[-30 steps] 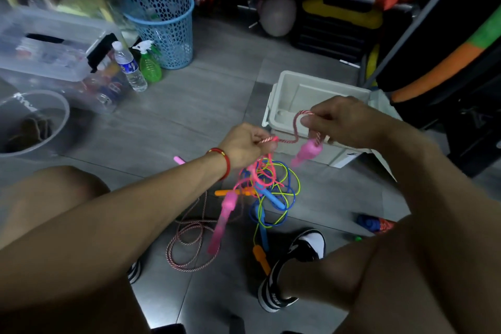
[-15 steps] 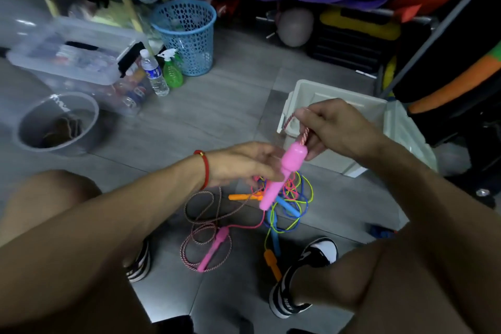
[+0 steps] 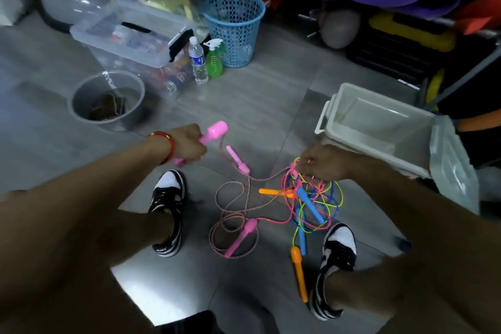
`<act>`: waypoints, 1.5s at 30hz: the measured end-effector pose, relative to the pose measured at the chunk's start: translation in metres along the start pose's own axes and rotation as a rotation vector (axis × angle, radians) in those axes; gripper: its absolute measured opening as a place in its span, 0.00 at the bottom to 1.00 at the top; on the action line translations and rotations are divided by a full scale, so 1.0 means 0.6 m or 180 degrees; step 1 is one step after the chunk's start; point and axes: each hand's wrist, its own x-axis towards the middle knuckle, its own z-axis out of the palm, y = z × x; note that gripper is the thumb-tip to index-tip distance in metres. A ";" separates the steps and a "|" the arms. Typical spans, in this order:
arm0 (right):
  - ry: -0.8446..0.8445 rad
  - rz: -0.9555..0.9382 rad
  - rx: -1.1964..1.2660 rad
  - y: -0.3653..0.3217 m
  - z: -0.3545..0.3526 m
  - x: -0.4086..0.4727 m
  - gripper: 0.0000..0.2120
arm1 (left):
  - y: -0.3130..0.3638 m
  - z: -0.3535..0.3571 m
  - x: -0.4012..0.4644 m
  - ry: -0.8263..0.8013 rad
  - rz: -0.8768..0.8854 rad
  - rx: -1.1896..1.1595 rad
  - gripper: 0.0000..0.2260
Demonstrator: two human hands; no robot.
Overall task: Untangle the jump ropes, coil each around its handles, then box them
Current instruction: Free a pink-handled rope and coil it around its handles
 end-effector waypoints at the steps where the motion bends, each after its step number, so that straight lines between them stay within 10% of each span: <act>1: -0.0012 0.0007 -0.0089 0.005 0.022 0.027 0.13 | -0.010 -0.011 0.001 -0.0137 -0.0057 0.0201 0.06; 9: 0.0236 0.0202 0.0380 0.016 0.206 0.258 0.10 | -0.041 -0.049 0.042 -0.0558 -0.0838 0.0493 0.07; 21: 0.0467 0.0225 0.0476 0.013 0.379 0.460 0.18 | -0.010 -0.022 0.110 -0.0239 -0.0575 0.0554 0.04; 30: 0.2259 -0.0241 0.3524 -0.006 0.164 0.304 0.13 | 0.040 -0.049 0.099 0.0004 -0.0390 0.0269 0.06; 40: 0.0757 -0.1085 0.1952 -0.040 -0.160 -0.038 0.09 | 0.139 -0.054 0.065 0.1035 0.0138 -0.0291 0.14; 45: 0.0640 -0.1484 0.1940 -0.018 -0.135 -0.103 0.09 | 0.192 0.030 -0.013 -0.1070 0.0675 -0.2192 0.12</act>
